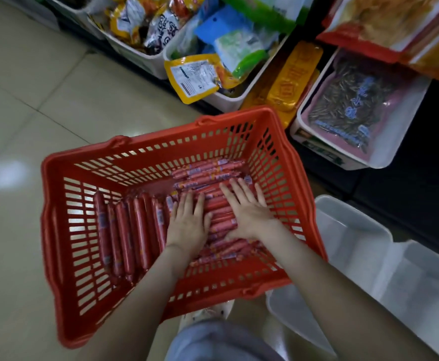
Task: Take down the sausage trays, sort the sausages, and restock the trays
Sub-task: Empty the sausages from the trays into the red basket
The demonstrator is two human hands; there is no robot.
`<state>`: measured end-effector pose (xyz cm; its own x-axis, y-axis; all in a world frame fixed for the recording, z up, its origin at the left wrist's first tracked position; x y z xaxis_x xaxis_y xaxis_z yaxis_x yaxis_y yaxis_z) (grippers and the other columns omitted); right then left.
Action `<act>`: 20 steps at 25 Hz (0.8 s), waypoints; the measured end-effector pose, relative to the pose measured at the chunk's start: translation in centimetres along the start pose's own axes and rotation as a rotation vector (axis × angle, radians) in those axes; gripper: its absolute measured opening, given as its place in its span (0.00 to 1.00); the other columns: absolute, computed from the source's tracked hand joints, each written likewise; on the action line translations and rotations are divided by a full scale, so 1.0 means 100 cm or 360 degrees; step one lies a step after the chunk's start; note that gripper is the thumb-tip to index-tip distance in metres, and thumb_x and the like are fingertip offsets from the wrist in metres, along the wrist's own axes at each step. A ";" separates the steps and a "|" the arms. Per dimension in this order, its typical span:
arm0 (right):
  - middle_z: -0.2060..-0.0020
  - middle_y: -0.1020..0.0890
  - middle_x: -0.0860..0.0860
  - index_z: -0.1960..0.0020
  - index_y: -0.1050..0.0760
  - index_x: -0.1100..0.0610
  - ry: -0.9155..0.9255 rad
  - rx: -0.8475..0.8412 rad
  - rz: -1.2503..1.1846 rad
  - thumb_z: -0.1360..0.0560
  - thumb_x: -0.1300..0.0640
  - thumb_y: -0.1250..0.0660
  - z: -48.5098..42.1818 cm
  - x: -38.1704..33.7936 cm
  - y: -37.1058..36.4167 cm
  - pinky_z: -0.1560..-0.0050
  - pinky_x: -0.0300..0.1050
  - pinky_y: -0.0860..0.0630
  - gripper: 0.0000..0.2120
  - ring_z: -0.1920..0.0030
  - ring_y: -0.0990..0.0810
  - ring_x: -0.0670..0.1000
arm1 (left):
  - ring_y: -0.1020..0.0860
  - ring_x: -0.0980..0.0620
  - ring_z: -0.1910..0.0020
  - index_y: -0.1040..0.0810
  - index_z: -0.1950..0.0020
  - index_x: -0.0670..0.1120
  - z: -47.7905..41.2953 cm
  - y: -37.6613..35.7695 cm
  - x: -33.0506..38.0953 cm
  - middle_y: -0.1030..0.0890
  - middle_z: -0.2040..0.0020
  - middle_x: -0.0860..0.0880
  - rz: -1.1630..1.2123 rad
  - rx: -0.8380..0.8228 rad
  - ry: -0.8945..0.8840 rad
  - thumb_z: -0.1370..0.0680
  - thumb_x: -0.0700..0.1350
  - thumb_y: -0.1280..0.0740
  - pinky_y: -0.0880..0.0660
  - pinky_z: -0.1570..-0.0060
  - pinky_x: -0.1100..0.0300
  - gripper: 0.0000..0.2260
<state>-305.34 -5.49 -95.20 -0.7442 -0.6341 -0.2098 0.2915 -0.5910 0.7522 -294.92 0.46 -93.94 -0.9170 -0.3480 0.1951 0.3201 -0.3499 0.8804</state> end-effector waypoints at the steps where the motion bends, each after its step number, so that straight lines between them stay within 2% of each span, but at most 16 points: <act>1: 0.26 0.70 0.48 0.26 0.73 0.47 -0.0026 0.0002 -0.0065 0.34 0.35 0.29 0.007 0.006 0.002 0.29 0.55 0.70 0.59 0.27 0.72 0.51 | 0.51 0.45 0.23 0.48 0.22 0.45 0.002 0.007 0.002 0.48 0.22 0.42 0.0020 0.0036 0.0027 0.17 0.55 0.54 0.57 0.26 0.51 0.26; 3: 0.25 0.67 0.48 0.24 0.70 0.48 -0.0026 0.0022 -0.0217 0.30 0.40 0.29 0.027 0.018 0.015 0.28 0.52 0.66 0.55 0.26 0.69 0.50 | 0.44 0.41 0.25 0.40 0.25 0.40 0.010 0.027 0.014 0.41 0.25 0.38 0.0118 0.0145 0.0055 0.18 0.53 0.53 0.50 0.26 0.47 0.26; 5: 0.23 0.56 0.52 0.22 0.58 0.54 -0.0028 0.0202 -0.0396 0.24 0.51 0.34 0.056 0.027 0.045 0.26 0.47 0.59 0.42 0.23 0.59 0.52 | 0.32 0.36 0.32 0.31 0.31 0.36 0.018 0.050 0.058 0.30 0.32 0.34 0.0119 0.0295 -0.0090 0.21 0.51 0.50 0.37 0.32 0.44 0.25; 6: 0.23 0.49 0.55 0.23 0.50 0.58 -0.0046 0.0365 -0.0545 0.22 0.55 0.38 0.074 0.028 0.064 0.26 0.45 0.54 0.33 0.24 0.51 0.54 | 0.30 0.35 0.34 0.30 0.32 0.35 0.019 0.056 0.092 0.29 0.33 0.34 0.0103 0.0261 -0.0191 0.22 0.49 0.49 0.35 0.33 0.43 0.25; 7: 0.26 0.41 0.57 0.25 0.42 0.61 -0.0067 0.0516 -0.0684 0.22 0.56 0.44 0.093 0.027 0.082 0.27 0.45 0.48 0.26 0.26 0.43 0.57 | 0.32 0.36 0.33 0.33 0.31 0.35 0.021 0.061 0.130 0.30 0.32 0.35 0.0066 0.0160 -0.0237 0.22 0.47 0.49 0.37 0.32 0.44 0.24; 8: 0.30 0.35 0.58 0.28 0.36 0.61 -0.0055 0.0666 -0.0792 0.22 0.55 0.50 0.116 0.025 0.101 0.29 0.45 0.43 0.24 0.29 0.37 0.58 | 0.35 0.36 0.32 0.36 0.29 0.36 0.022 0.064 0.164 0.33 0.30 0.36 0.0089 0.0045 -0.0182 0.22 0.45 0.50 0.42 0.30 0.42 0.23; 9: 0.33 0.30 0.59 0.31 0.31 0.61 0.0011 0.0814 -0.0865 0.25 0.54 0.55 0.138 0.021 0.119 0.31 0.47 0.39 0.27 0.32 0.33 0.59 | 0.35 0.36 0.32 0.37 0.30 0.37 0.032 0.068 0.181 0.32 0.31 0.36 0.0134 0.0013 -0.0047 0.22 0.42 0.50 0.45 0.31 0.41 0.21; 11: 0.37 0.26 0.61 0.34 0.28 0.64 0.0131 0.1161 -0.0828 0.29 0.59 0.53 0.188 0.042 0.137 0.35 0.52 0.33 0.28 0.36 0.29 0.62 | 0.28 0.35 0.39 0.29 0.36 0.34 0.050 0.086 0.220 0.26 0.39 0.34 0.0097 0.0263 -0.0254 0.24 0.39 0.47 0.39 0.35 0.41 0.19; 12: 0.38 0.26 0.62 0.35 0.29 0.66 0.0075 0.1329 -0.0817 0.30 0.62 0.49 0.213 0.067 0.137 0.35 0.54 0.31 0.25 0.38 0.28 0.62 | 0.26 0.33 0.42 0.28 0.38 0.31 0.057 0.096 0.223 0.25 0.42 0.32 0.0029 0.0570 -0.0309 0.24 0.41 0.45 0.35 0.37 0.42 0.20; 13: 0.38 0.26 0.63 0.34 0.29 0.66 -0.0068 0.1433 -0.0836 0.30 0.64 0.45 0.238 0.101 0.128 0.34 0.53 0.32 0.24 0.38 0.28 0.61 | 0.28 0.31 0.41 0.30 0.38 0.29 0.065 0.104 0.215 0.26 0.41 0.29 0.0235 0.0832 -0.0185 0.24 0.44 0.44 0.35 0.37 0.43 0.22; 15: 0.36 0.28 0.62 0.32 0.32 0.66 -0.0426 0.1447 -0.0944 0.30 0.69 0.40 0.288 0.171 0.085 0.32 0.46 0.39 0.26 0.36 0.32 0.58 | 0.37 0.28 0.33 0.36 0.32 0.29 0.084 0.103 0.222 0.35 0.33 0.27 0.0483 0.1010 -0.0078 0.25 0.46 0.42 0.43 0.30 0.41 0.28; 17: 0.32 0.32 0.59 0.29 0.36 0.63 -0.0760 0.1287 -0.1010 0.27 0.69 0.40 0.330 0.233 0.016 0.31 0.42 0.42 0.26 0.32 0.35 0.56 | 0.43 0.30 0.29 0.37 0.30 0.33 0.097 0.089 0.276 0.41 0.29 0.29 0.0371 0.0931 -0.0280 0.27 0.45 0.39 0.48 0.29 0.41 0.28; 18: 0.31 0.33 0.58 0.28 0.37 0.62 -0.0924 0.1213 -0.1040 0.25 0.68 0.40 0.353 0.260 -0.024 0.30 0.43 0.42 0.26 0.31 0.36 0.56 | 0.41 0.30 0.29 0.34 0.31 0.34 0.105 0.075 0.314 0.40 0.28 0.30 0.0322 0.0864 -0.0445 0.27 0.45 0.39 0.46 0.29 0.40 0.27; 20: 0.32 0.33 0.57 0.28 0.38 0.60 -0.1249 0.1097 -0.1101 0.25 0.67 0.41 0.398 0.311 -0.108 0.32 0.48 0.36 0.25 0.32 0.35 0.57 | 0.34 0.32 0.33 0.30 0.34 0.35 0.124 0.022 0.393 0.34 0.30 0.32 0.0240 0.0669 -0.0834 0.25 0.46 0.41 0.36 0.34 0.41 0.23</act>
<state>-355.60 1.02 -84.98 -0.8415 0.3123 -0.4408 -0.5014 -0.1475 0.8526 -333.19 -3.15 -78.97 -0.8978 0.1369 0.4187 0.4306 0.0732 0.8996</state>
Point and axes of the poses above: each hand's wrist, its own z-axis away from the middle knuckle, its own y-axis out of the back of the hand, x = y × z, the point moved 9 cm from there along -z, towards the middle knuckle
